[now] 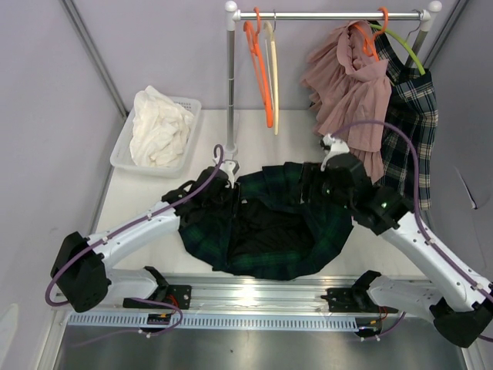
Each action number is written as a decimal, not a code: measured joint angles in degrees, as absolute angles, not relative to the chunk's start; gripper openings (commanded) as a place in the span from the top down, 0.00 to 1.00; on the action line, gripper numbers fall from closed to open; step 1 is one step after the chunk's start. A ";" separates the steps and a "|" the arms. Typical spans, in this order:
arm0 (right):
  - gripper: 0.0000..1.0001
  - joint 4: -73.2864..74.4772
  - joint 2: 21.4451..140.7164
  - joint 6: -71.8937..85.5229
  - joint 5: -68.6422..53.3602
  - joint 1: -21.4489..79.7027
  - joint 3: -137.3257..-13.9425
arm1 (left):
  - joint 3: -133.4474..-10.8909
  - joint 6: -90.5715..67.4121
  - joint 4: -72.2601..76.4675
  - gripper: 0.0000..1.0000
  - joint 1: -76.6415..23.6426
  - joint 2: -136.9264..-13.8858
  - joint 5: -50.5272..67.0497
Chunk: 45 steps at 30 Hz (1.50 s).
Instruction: Place the skirt on the hanger
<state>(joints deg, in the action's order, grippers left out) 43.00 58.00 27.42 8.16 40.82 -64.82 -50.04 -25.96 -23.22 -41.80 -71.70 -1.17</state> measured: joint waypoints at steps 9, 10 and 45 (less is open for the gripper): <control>0.33 36.27 74.06 21.30 5.58 31.59 -96.62 | -49.98 -25.96 -23.20 0.52 -41.80 -71.57 -1.15; 0.33 34.65 76.18 20.97 4.80 30.30 -99.44 | -49.91 -25.96 -23.18 0.52 -41.80 -71.55 -1.15; 0.27 17.98 108.03 18.11 0.93 27.33 -128.18 | -48.47 -25.93 -21.69 0.54 -41.80 -71.46 0.93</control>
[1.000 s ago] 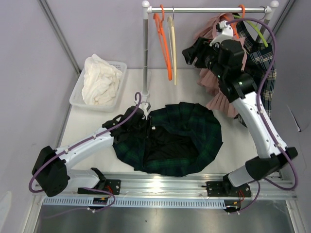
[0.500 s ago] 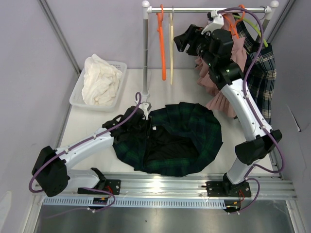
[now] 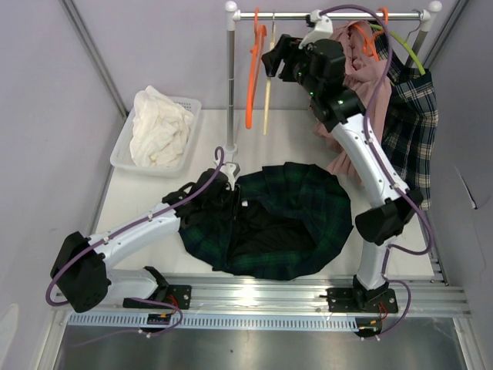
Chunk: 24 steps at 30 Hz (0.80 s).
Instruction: Place the skirt on the hanger
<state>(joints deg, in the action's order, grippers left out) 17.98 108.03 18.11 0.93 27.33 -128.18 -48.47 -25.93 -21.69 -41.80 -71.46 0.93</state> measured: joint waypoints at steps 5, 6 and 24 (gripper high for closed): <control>0.36 21.30 110.72 14.41 8.29 30.98 -130.28 | -48.25 -25.91 -21.67 0.54 -41.80 -71.46 0.91; 0.37 21.89 110.78 13.47 10.24 31.73 -130.26 | -48.10 -25.91 -21.65 0.53 -41.80 -71.46 0.91; 0.55 20.12 109.47 -0.40 28.56 36.73 -126.96 | -46.50 -25.91 -21.43 0.53 -41.80 -71.46 1.52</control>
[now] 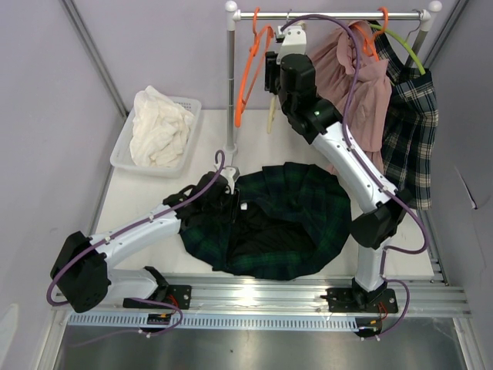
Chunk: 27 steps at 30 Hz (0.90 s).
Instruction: Place the skirt on the hanger
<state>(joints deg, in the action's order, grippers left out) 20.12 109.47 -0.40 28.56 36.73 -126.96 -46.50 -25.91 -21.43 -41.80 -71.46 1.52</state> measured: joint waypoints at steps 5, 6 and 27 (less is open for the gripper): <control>0.41 20.80 109.19 -1.65 28.34 36.62 -127.79 | -46.15 -25.91 -21.04 0.54 -41.80 -71.46 1.76; 0.39 21.37 109.19 -1.63 28.03 36.56 -128.20 | -46.09 -25.91 -21.02 0.54 -41.80 -71.46 1.76; 0.71 26.28 108.73 1.06 25.02 33.41 -130.96 | -45.80 -25.93 -20.64 0.54 -41.80 -71.46 1.85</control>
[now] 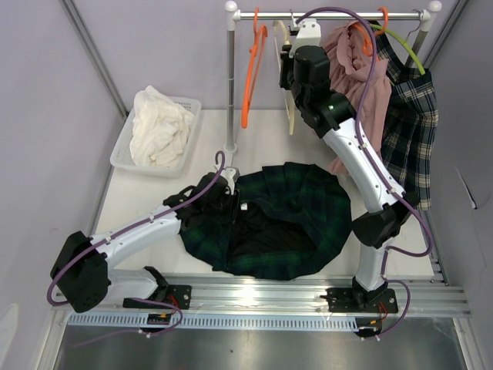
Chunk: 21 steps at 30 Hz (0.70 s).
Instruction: Place the skirt on the hanger
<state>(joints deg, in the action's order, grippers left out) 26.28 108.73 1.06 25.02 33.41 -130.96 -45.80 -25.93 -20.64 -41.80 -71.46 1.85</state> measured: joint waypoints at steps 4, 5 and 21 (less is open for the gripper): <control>0.83 26.33 108.73 0.95 25.12 33.34 -130.96 | -45.80 -25.93 -20.64 0.54 -41.80 -71.46 1.89; 0.89 26.33 108.73 0.84 25.12 33.26 -130.96 | -45.80 -25.93 -20.64 0.54 -41.80 -71.46 1.89; 1.00 26.65 106.15 1.91 20.01 29.47 -131.28 | -45.80 -25.91 -20.71 0.54 -41.80 -70.52 1.87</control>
<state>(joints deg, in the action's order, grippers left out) 26.65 106.15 1.91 20.01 29.47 -131.28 -45.80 -25.91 -20.71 -41.80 -70.52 1.87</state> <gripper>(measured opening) 0.207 0.462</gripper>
